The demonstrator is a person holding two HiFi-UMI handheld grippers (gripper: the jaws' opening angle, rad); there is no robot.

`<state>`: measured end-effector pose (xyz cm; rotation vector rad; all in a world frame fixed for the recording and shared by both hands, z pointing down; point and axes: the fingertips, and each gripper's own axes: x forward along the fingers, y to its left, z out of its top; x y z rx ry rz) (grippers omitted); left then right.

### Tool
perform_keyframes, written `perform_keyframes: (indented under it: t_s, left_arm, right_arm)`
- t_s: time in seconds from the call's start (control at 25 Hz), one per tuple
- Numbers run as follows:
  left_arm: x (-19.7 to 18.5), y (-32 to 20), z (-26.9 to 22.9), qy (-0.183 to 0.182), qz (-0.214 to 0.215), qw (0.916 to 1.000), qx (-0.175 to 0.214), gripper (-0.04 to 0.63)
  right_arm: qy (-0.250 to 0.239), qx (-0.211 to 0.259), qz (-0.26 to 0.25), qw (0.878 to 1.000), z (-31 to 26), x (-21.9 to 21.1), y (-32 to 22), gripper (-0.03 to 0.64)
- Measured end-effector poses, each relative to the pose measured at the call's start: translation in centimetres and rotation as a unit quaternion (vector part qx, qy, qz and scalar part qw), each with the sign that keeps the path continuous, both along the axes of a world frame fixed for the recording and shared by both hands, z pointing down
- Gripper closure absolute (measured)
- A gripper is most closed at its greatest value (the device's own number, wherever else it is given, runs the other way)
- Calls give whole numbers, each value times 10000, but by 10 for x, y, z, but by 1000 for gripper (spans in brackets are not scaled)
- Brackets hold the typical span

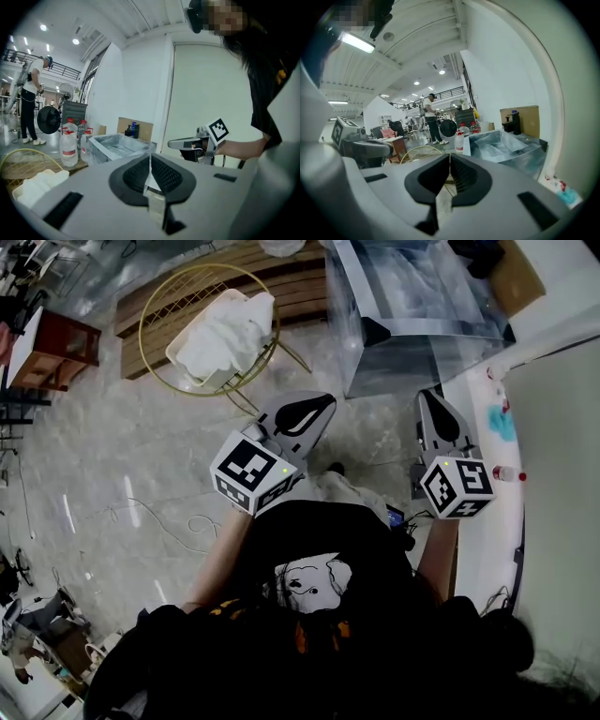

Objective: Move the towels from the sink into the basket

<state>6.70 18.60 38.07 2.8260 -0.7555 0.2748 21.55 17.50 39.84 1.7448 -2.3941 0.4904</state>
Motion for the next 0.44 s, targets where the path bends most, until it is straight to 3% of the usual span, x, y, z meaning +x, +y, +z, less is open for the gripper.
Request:
perform_keyframes:
  t_s: [0.44]
  left_arm:
    - [-1,8,3,-24,-32,10000,-13,591]
  right_arm:
    - [78,50,49,9999,-7,10,9,607]
